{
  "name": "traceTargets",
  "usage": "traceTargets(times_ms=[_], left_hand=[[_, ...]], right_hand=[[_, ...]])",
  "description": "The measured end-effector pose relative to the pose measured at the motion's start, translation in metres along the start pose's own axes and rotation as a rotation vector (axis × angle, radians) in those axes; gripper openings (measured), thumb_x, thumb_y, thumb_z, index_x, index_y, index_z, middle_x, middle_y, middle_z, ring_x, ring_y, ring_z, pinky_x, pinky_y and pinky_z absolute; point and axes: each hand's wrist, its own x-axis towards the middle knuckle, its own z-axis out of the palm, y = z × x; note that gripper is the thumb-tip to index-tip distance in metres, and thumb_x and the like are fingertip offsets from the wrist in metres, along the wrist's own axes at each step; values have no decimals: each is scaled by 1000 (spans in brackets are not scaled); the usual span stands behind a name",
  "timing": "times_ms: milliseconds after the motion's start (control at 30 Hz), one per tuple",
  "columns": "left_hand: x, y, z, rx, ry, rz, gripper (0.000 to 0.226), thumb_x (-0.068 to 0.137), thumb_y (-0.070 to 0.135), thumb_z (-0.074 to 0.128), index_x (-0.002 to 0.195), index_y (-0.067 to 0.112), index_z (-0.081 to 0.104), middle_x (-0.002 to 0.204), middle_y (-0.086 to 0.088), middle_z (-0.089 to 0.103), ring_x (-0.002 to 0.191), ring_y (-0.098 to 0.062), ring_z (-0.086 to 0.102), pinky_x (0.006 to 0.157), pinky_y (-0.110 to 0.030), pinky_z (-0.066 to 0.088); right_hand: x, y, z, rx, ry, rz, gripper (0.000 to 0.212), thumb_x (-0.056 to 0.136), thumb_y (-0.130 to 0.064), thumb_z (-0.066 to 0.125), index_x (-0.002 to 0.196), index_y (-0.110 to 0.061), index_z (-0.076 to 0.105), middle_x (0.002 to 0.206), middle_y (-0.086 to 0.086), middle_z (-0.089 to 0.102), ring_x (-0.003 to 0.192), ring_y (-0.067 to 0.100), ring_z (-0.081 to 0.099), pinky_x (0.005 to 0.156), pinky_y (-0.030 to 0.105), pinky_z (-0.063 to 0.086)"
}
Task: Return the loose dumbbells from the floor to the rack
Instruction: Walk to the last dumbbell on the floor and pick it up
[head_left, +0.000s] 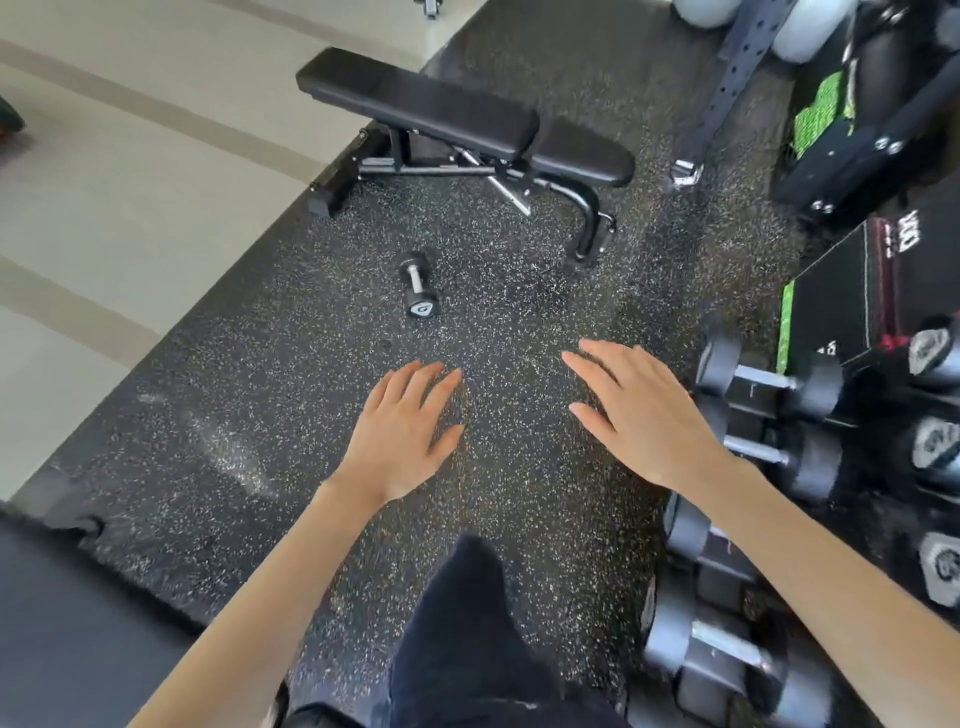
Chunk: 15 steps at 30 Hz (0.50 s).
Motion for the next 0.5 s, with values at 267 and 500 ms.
traceTargets(times_ms=[267,500], left_hand=[[110,-54,-32,-53,3,-32,63,91,50,27,139,13,44,138,-12,51,130,-35,45,106,-51,37],[169,-116,-7,-49,-39,-175,65,89,51,29,139,14,44,136,-11,53,127,-35,48,105,-50,40]], right_hand=[[117,45,-38,-9,6,-15,54,90,-38,39,137,-11,44,137,11,49,124,28,48,106,47,34],[238,74,-23,-51,-35,-178,53,90,-38,42,135,-11,45,134,10,52,123,26,49,104,44,37]])
